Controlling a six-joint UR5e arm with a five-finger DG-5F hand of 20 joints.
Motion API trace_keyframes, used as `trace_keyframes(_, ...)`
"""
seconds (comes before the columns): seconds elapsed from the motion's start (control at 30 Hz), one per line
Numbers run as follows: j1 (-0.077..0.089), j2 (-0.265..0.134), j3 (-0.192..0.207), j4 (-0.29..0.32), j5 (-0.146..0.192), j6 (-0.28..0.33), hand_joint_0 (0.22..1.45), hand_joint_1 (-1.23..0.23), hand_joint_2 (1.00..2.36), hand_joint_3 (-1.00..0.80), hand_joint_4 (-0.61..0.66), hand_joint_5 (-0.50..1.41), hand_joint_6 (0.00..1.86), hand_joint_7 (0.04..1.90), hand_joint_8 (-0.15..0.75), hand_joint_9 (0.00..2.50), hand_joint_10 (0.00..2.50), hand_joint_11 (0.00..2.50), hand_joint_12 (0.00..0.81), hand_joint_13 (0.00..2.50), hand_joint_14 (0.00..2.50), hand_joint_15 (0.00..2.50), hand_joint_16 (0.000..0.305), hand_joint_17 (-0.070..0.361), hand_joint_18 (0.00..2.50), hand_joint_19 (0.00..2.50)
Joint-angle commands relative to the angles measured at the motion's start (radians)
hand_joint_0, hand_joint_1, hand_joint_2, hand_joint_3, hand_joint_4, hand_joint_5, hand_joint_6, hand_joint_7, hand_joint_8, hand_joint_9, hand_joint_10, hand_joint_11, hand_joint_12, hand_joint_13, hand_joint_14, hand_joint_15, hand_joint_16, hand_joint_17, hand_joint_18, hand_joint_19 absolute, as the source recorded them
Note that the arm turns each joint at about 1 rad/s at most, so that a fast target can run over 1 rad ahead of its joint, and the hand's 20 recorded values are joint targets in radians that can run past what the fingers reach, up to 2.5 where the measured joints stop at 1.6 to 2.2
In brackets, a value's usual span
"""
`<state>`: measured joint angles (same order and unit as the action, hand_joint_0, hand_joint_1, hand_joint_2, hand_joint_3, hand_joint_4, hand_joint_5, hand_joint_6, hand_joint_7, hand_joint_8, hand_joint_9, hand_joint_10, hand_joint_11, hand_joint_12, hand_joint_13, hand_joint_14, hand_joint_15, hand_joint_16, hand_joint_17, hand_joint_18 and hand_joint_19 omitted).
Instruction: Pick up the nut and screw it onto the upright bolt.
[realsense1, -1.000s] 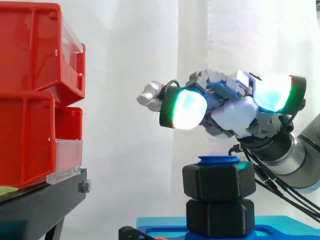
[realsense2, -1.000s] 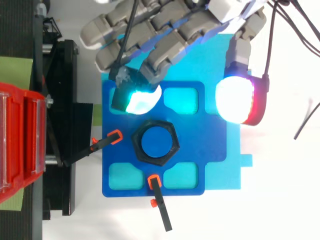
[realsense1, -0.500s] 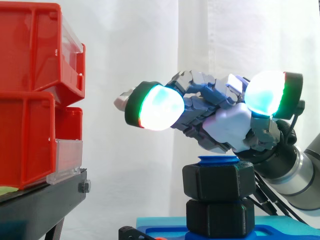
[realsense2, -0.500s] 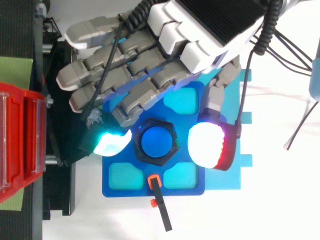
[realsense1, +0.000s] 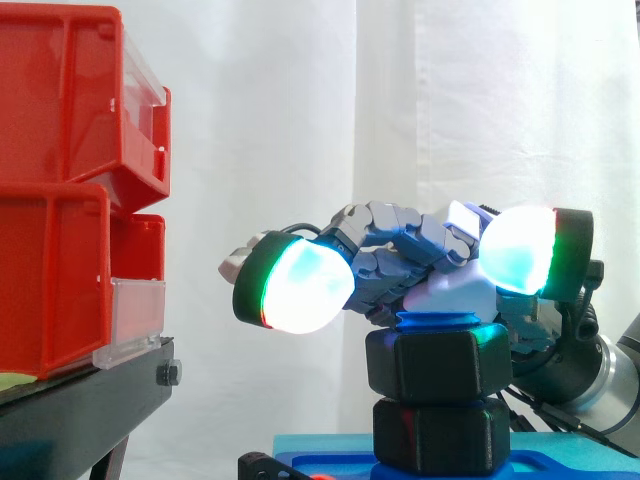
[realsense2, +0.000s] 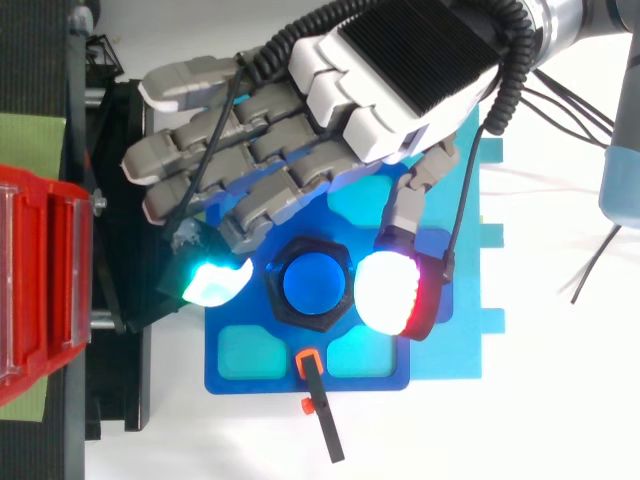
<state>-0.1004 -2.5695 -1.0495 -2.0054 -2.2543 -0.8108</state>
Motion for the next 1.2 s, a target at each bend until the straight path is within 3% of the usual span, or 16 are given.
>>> trace_keyframes(0.0, -0.001, -0.001, -0.006, 0.001, -0.002, -0.001, 0.47, -0.12, 1.00, -0.50, 0.19, -0.19, 0.50, 0.72, 0.217, 0.33, 0.00, 0.00, 0.303, 0.13, 0.00, 0.00, 0.036, 0.080, 0.00, 0.00)
trace_keyframes(0.43, -0.005, -0.001, -0.050, 0.008, -0.008, -0.001, 0.47, -0.14, 1.00, -0.50, 0.22, -0.18, 0.50, 0.84, 0.234, 0.37, 0.00, 0.00, 0.298, 0.17, 0.00, 0.00, 0.033, 0.075, 0.00, 0.00)
trace_keyframes(0.87, -0.016, 0.000, -0.047, 0.017, -0.030, 0.001, 0.48, -0.15, 1.00, -0.50, 0.24, -0.15, 0.50, 1.03, 0.248, 0.42, 0.00, 0.00, 0.290, 0.21, 0.00, 0.00, 0.031, 0.071, 0.00, 0.00)
trace_keyframes(1.17, -0.018, 0.000, -0.043, 0.036, -0.036, 0.001, 0.44, -0.09, 1.00, -0.50, 0.24, -0.15, 0.50, 1.04, 0.259, 0.43, 0.00, 0.00, 0.308, 0.22, 0.00, 0.00, 0.035, 0.079, 0.00, 0.00)
